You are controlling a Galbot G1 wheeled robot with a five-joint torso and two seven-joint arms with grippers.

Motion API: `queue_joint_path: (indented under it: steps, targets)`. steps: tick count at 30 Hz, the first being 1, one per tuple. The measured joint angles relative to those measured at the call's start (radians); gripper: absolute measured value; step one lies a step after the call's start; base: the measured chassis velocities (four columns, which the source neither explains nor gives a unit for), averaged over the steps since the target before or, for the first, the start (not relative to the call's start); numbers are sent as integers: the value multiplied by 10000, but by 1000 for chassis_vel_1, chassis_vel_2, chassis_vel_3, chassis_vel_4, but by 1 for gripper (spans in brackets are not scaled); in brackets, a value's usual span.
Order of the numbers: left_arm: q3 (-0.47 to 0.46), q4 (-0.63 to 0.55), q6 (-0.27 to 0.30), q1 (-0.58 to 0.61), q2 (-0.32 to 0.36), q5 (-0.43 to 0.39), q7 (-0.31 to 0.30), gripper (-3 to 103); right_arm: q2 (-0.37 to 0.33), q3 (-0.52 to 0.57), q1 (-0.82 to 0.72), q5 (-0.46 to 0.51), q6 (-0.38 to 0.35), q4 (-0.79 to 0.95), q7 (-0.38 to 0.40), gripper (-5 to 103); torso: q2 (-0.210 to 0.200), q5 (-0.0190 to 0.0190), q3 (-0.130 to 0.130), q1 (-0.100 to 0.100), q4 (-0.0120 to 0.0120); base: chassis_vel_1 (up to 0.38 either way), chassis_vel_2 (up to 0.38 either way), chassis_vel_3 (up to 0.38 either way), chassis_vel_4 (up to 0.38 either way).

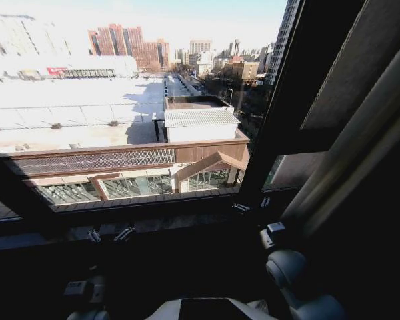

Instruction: Open the curtains by pulling them apart, changing their state from closed to fully open.

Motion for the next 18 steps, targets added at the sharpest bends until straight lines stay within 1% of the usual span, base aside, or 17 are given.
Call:
queue_joint_path:
  steps: [4, 6, 9, 11, 15, 18]
  targets:
    - [65, -66, 0, 47, -1, 38, -11, 100, 30, -93, 24, 0, 29, -29, 9, 100, 0, 3, 0, -1, -5, 359, 360, -385, -362]
    - [69, -106, 0, 82, -2, 39, -19, 100, 44, -137, 78, 0, 30, -41, 11, 100, 0, 3, 0, -1, 0, 355, 350, -346, -339]
    - [28, -116, -5, 93, -2, 38, -32, 100, 58, -176, 148, 1, 30, -72, 15, 100, 0, 2, 0, -1, -3, 349, 343, -351, -330]
    - [-3, -122, -11, 118, -3, 32, -40, 100, 58, -196, 199, 3, 29, -96, 16, 100, -1, 3, 0, -1, 0, 367, 355, -337, -354]
    - [-7, -130, -22, 131, -3, 31, -42, 100, 51, -201, 275, 8, 25, -125, 19, 100, 0, 2, 0, -1, -3, 371, 362, -339, -358]
    - [13, -130, -26, 122, -4, 34, -45, 100, 47, -201, 296, 17, 23, -135, 21, 100, 0, 2, 0, 0, -1, 363, 360, -354, -351]
